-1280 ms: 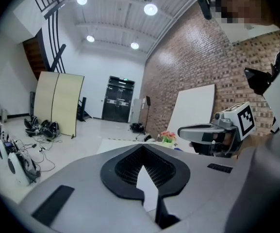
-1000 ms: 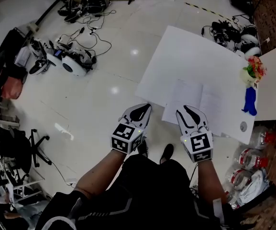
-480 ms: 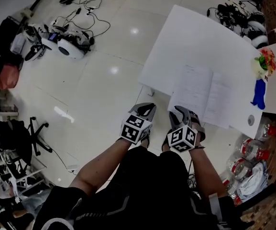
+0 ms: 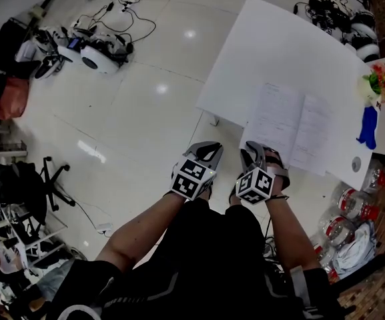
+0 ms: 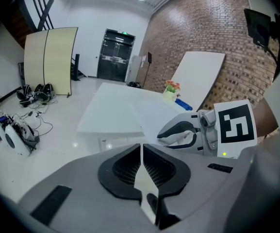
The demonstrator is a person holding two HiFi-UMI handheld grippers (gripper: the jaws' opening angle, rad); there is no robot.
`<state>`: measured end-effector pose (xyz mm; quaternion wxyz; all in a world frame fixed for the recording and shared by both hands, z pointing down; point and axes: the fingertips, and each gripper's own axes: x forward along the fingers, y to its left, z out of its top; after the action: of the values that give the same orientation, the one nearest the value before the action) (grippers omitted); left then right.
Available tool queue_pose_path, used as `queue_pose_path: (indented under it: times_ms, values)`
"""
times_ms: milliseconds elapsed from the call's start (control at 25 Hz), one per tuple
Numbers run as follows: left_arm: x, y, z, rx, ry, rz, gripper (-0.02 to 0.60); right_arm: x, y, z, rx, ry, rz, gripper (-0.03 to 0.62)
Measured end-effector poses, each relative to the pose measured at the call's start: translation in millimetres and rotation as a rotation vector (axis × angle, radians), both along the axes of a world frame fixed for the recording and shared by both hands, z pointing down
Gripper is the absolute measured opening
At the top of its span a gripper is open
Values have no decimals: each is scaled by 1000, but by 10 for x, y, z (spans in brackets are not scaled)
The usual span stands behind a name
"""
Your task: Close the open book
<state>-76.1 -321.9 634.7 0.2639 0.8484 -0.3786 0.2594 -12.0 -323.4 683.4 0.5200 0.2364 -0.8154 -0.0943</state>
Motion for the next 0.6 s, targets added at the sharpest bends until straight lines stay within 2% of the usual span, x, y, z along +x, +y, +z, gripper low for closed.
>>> queue_pose_path:
  times_ms: [280,440,600]
  values:
    - [9,88,17,-2,3,20,5,-10,20,28,-42,-34,14,86]
    - [30,107,-24,1,10,31,5,-22,33,-48,-67,-74,31,34]
    - [53,134,-46,3,15,42,5,-12,40,-66,-62,-83,62,18]
